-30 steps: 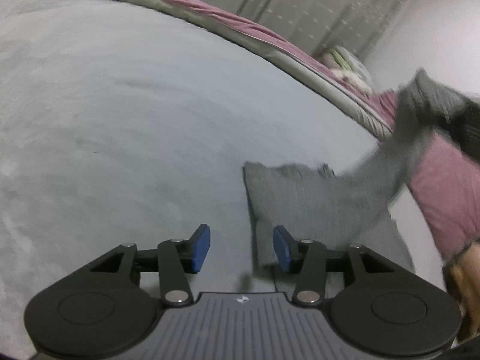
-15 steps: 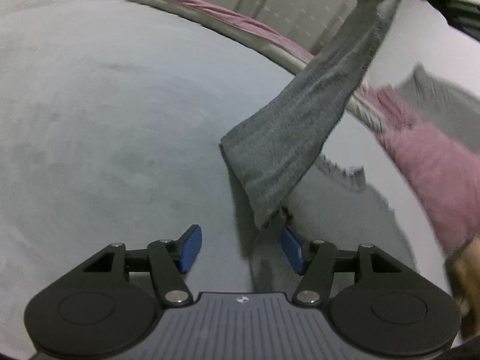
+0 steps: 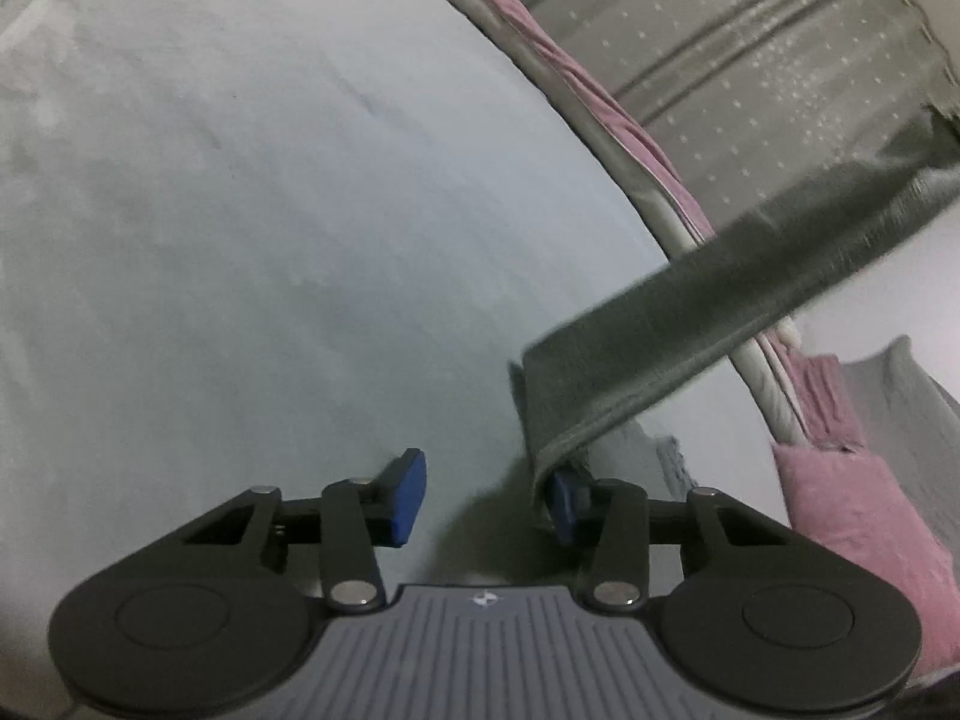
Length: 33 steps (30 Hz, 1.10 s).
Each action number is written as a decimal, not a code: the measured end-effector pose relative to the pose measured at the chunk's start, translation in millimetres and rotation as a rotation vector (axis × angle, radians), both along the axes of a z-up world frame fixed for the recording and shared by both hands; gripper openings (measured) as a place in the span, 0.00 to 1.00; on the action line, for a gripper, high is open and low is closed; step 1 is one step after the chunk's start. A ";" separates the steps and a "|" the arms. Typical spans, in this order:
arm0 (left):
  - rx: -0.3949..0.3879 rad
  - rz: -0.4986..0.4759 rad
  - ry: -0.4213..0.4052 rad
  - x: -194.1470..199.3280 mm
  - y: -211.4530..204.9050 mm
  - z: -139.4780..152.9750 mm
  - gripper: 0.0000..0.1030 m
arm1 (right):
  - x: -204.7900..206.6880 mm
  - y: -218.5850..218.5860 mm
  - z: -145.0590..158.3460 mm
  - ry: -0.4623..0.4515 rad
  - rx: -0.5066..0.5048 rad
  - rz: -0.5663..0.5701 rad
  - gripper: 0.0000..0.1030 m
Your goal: Fold clothes
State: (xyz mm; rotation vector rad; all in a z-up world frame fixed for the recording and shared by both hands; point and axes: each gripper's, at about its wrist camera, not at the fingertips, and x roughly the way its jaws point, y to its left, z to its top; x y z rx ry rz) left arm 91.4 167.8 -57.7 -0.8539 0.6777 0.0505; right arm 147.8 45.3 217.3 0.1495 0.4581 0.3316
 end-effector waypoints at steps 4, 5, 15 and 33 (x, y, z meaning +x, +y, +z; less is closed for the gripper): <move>0.073 0.014 0.016 5.3 -13.0 2.8 0.41 | 0.2 -17.0 -1.1 0.004 0.030 -0.009 0.07; 0.104 0.007 0.018 5.9 -15.0 3.0 0.43 | 0.2 -21.3 -1.3 0.004 0.038 -0.011 0.07; 0.193 -0.057 0.028 0.0 -40.1 10.5 0.47 | 2.7 -42.9 -0.3 0.002 0.080 -0.004 0.07; 0.440 -0.133 0.037 -17.6 -59.5 8.5 0.33 | -18.9 -152.6 -37.6 0.036 0.168 -0.110 0.07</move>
